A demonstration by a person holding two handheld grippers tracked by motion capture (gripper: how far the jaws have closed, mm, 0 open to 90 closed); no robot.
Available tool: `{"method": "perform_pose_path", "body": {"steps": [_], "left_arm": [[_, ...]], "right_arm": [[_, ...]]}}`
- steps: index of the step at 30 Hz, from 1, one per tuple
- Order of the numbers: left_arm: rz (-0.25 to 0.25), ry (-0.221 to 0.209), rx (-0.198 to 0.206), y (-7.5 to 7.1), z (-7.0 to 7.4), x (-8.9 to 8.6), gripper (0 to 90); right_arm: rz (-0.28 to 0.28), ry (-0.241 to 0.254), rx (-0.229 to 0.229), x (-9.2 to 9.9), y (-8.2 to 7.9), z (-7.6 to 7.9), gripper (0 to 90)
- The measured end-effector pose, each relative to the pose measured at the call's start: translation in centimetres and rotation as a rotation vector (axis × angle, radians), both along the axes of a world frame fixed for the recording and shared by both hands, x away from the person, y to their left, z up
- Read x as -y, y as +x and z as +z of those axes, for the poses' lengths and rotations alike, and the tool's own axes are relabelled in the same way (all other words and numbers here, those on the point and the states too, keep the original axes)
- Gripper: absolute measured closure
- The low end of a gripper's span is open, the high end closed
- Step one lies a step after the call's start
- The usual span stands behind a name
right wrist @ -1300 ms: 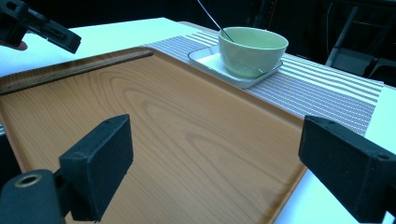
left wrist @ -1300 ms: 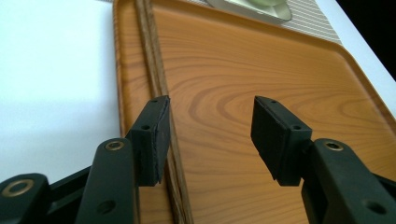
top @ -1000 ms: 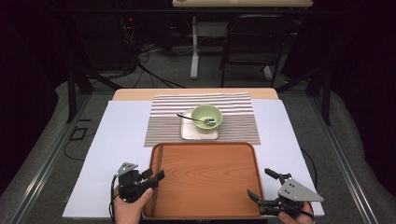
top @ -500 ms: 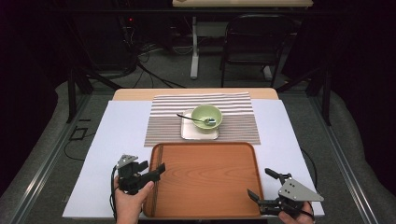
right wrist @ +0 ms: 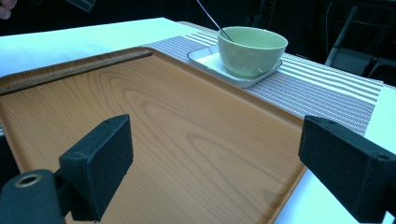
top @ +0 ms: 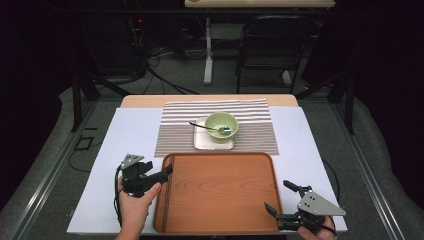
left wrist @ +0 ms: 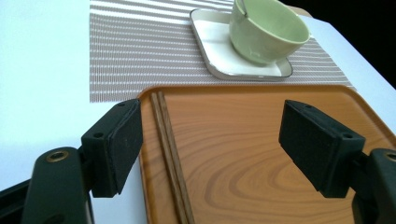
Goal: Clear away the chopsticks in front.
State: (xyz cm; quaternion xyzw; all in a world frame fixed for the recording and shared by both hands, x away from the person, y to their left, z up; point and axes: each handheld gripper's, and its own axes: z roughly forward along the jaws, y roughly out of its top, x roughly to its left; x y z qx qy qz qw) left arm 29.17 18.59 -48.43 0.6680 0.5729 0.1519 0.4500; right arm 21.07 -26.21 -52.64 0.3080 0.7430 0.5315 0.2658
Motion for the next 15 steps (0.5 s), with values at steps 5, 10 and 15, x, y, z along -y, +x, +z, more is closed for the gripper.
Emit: {"method": "perform_pose_path", "body": {"steps": [5,10,15], "left_arm": [[-0.017,-0.012,0.003,0.9,1.1,0.2,22.1],[-0.04,0.017,0.01,1.9,1.6,0.9,22.7],[-0.069,0.014,0.013,2.9,2.3,1.9,22.7]], "right_arm": [[0.001,-0.001,0.001,0.0,0.0,0.0,9.9],[0.001,-0.001,0.0,0.0,0.0,0.0,9.9],[-0.001,0.002,-0.001,0.1,0.0,0.0,9.9]]}}
